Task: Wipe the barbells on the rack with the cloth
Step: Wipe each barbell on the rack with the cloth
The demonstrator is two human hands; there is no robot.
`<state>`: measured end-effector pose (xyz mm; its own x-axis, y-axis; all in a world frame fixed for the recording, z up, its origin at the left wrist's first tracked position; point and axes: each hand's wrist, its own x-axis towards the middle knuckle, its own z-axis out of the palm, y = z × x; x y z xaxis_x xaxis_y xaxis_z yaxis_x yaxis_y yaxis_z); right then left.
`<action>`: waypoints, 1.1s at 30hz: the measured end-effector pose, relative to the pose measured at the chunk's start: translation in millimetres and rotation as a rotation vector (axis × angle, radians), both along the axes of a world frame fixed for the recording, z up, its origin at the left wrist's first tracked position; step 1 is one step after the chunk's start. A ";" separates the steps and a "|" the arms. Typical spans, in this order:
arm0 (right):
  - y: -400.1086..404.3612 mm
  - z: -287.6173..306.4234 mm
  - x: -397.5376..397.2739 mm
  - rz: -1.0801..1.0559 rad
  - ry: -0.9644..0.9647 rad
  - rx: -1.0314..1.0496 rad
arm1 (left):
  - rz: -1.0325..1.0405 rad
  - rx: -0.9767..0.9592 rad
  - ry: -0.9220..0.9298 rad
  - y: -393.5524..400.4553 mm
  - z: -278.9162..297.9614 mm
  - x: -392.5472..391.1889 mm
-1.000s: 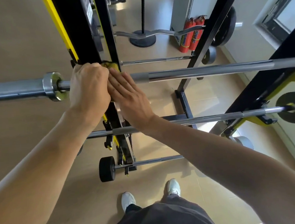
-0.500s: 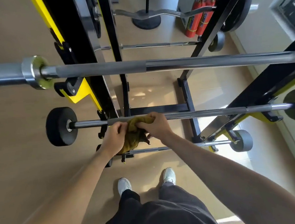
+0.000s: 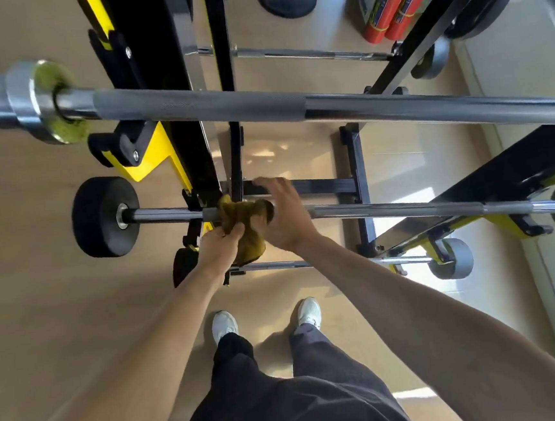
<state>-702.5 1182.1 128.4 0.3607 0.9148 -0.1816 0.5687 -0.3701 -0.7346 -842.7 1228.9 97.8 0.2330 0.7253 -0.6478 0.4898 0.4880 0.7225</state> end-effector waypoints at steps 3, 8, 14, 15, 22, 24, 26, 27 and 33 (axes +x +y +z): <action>19.5 -17.3 -8.5 0.403 -0.216 -0.124 | 0.001 0.040 0.040 1.1 1.5 -1.0; 63.0 -30.2 -18.1 0.577 -0.363 -0.353 | -0.024 0.150 0.130 9.6 -2.4 -14.2; 65.0 -43.8 -19.6 0.573 -0.522 -0.234 | -0.469 0.138 0.505 11.4 -3.7 -8.6; 62.5 -45.5 -15.8 0.563 -0.513 -0.231 | -0.489 0.142 0.525 11.4 -0.5 -5.5; 33.3 -49.9 27.7 0.531 -0.540 -0.223 | -0.380 0.522 0.444 2.8 22.2 19.8; 19.8 -50.1 45.8 0.526 -0.552 -0.217 | -0.347 0.724 0.318 -4.7 24.4 33.1; 7.1 -49.7 60.2 0.507 -0.579 -0.207 | -0.368 0.850 0.243 -12.0 20.0 46.2; 0.8 -49.7 66.7 0.495 -0.598 -0.203 | -0.415 0.878 0.238 -15.4 16.9 52.8; -41.0 -49.0 116.3 0.428 -0.631 -0.233 | -0.793 0.799 0.305 -37.0 2.7 93.4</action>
<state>-586.2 1141.0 79.5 0.0852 0.9607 -0.2642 0.9790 -0.1300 -0.1571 -749.2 1191.8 100.5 0.7174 0.6729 -0.1803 0.6599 -0.5735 0.4853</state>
